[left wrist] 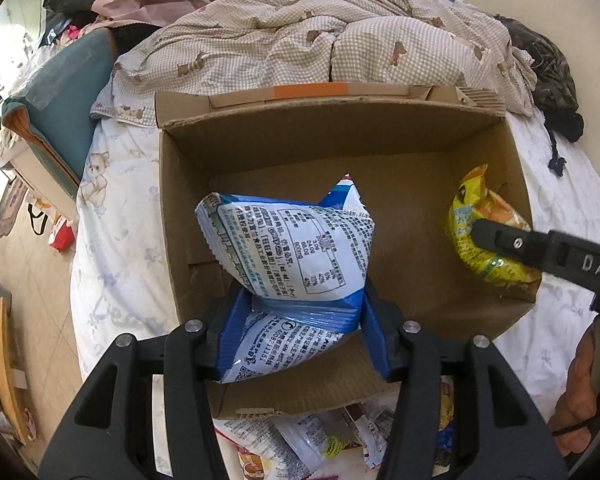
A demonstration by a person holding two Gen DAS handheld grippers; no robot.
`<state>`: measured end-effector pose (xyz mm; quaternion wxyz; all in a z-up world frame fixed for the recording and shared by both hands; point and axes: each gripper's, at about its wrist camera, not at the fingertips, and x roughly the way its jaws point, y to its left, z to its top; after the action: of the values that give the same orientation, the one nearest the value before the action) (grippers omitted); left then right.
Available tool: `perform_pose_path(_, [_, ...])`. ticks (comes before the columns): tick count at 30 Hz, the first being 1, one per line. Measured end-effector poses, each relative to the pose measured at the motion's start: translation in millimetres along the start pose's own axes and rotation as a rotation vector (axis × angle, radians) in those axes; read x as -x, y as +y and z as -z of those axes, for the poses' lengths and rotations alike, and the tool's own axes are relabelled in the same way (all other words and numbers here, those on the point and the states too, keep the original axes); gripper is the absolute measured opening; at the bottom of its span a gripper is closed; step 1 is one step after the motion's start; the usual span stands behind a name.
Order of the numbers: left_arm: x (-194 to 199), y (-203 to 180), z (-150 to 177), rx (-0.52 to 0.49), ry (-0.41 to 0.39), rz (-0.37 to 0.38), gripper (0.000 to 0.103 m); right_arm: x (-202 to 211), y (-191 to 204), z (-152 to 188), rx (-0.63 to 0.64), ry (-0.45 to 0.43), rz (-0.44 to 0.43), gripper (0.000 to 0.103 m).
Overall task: Organize snacks
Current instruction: 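Carry both bags into the cardboard box and open both tools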
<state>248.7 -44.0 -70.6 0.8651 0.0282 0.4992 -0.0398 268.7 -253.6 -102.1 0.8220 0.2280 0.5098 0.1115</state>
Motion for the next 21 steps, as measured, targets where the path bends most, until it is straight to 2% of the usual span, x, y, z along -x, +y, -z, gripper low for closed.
perform_pose_path(1, [-0.1,0.5,-0.1,0.001,0.005,0.002,0.058,1.1,-0.1,-0.4,-0.004,-0.001,-0.009,0.050])
perform_pose_path(2, [0.9,1.0,-0.1,0.004,0.005,0.004,0.063,2.2,0.0,-0.9,-0.007,0.000,-0.018,0.055])
perform_pose_path(4, [8.1,2.4,-0.1,0.014,-0.025,0.004,0.086,5.5,0.6,-1.9,-0.013,-0.016,-0.019,0.073])
perform_pose_path(5, [14.9,2.6,0.0,0.020,-0.058,-0.004,0.091,8.3,1.2,-2.0,-0.013,-0.036,-0.017,0.086])
perform_pose_path(6, [17.9,2.7,0.7,0.024,-0.075,-0.005,0.097,10.6,2.0,-2.2,-0.008,-0.051,-0.013,0.089])
perform_pose_path(8, [26.0,1.7,1.1,0.020,-0.102,-0.002,0.098,11.5,3.6,-3.3,0.004,-0.051,-0.015,0.089])
perform_pose_path(14, [31.1,4.6,2.5,0.020,-0.110,-0.005,0.098,11.4,4.8,-3.2,0.018,-0.040,-0.009,0.089])
perform_pose_path(21, [42.2,12.5,7.6,0.038,-0.127,-0.001,0.098,24.5,10.8,0.6,0.038,-0.067,-0.016,0.089])
